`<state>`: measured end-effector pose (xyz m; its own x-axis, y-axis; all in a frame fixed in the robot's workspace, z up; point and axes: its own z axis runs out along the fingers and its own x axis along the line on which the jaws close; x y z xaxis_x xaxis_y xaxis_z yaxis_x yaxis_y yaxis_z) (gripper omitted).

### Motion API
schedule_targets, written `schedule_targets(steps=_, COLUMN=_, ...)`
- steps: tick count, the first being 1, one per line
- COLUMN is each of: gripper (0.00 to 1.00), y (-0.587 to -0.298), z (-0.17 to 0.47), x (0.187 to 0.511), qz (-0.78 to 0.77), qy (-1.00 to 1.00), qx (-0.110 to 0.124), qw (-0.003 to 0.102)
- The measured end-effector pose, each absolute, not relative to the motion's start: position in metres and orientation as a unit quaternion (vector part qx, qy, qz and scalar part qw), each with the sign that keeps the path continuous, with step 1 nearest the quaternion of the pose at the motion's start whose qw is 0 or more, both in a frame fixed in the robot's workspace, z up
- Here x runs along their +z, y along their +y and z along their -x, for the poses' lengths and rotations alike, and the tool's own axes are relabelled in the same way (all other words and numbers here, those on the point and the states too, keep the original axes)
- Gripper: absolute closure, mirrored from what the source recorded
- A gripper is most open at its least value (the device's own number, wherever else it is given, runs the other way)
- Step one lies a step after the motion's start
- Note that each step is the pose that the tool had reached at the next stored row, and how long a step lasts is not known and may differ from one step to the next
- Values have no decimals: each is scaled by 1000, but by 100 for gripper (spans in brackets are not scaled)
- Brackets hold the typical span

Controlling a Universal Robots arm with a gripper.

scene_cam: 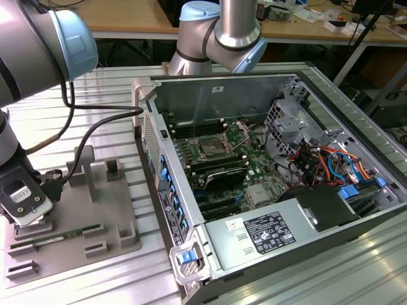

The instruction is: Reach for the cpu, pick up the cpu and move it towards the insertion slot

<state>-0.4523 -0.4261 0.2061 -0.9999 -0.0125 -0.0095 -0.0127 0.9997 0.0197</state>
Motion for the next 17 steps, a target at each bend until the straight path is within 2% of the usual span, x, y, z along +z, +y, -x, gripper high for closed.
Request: schedule_targets(steps=17, gripper=45, y=-426, z=452, x=209, qz=6, qy=1000, qx=10, qw=4)
